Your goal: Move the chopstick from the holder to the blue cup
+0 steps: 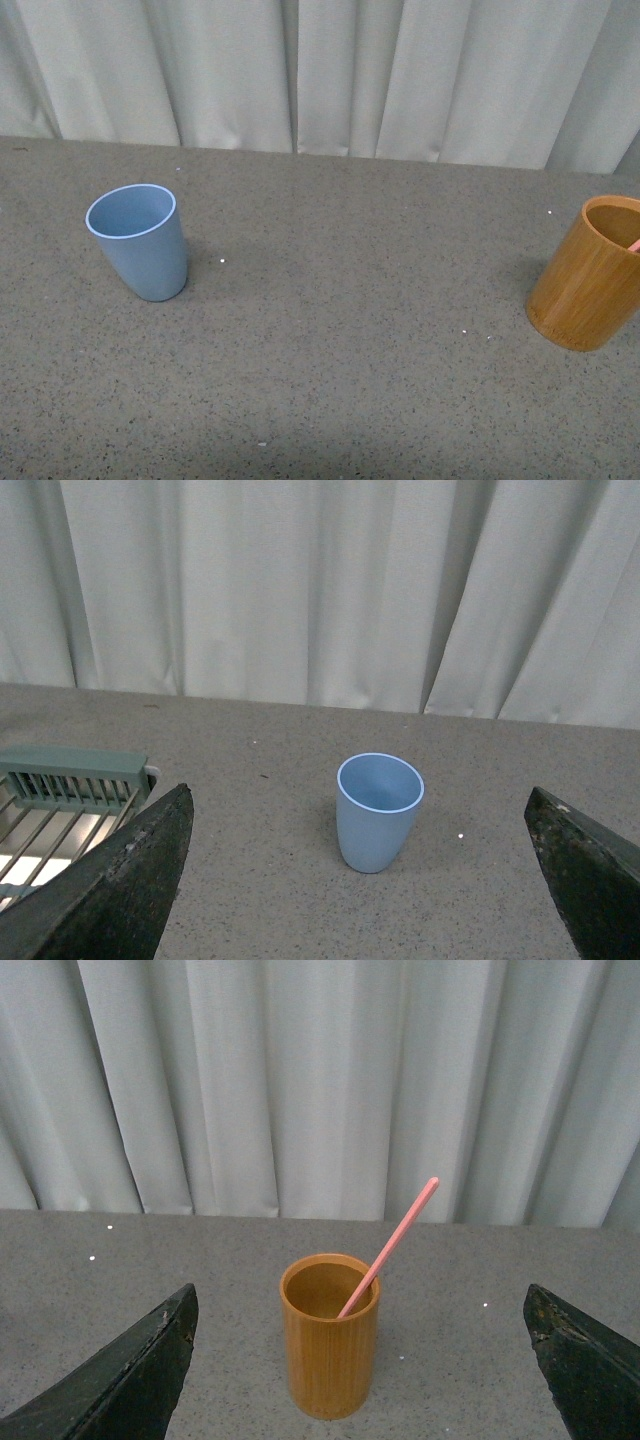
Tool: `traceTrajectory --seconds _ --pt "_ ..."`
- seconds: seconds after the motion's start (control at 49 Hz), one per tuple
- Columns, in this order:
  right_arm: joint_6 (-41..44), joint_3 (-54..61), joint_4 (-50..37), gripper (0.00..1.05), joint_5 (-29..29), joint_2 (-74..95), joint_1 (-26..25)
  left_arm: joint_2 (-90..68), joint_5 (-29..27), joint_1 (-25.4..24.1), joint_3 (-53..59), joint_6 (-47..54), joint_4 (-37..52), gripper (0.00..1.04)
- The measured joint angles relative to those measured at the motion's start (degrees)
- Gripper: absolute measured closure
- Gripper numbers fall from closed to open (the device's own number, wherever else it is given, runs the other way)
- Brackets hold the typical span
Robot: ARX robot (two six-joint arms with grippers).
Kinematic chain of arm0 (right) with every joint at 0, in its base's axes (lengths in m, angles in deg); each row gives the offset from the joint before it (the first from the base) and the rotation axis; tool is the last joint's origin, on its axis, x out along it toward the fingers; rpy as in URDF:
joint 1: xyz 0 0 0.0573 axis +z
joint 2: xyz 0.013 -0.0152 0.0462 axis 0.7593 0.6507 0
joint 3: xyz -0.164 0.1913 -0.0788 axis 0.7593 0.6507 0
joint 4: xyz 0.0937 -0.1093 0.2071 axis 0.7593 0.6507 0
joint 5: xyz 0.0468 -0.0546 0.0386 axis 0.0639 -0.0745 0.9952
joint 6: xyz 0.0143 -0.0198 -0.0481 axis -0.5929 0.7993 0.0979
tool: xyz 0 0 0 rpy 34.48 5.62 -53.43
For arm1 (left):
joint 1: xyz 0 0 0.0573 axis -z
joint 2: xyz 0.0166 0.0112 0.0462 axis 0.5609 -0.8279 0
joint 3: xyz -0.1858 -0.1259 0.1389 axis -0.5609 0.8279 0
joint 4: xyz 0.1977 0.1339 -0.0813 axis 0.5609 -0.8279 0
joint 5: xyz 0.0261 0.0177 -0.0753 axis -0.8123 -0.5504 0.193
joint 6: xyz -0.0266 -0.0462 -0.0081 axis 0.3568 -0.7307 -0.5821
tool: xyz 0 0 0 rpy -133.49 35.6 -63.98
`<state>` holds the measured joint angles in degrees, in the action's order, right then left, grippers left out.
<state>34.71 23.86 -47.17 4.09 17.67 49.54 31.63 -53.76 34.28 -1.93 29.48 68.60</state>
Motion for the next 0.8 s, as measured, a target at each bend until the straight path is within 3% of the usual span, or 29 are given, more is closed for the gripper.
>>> traceTrajectory --seconds 0.797 --pt "0.0 0.0 0.0 0.1 0.0 0.0 0.0 0.0 0.0 -0.02 0.0 0.0 0.0 0.07"
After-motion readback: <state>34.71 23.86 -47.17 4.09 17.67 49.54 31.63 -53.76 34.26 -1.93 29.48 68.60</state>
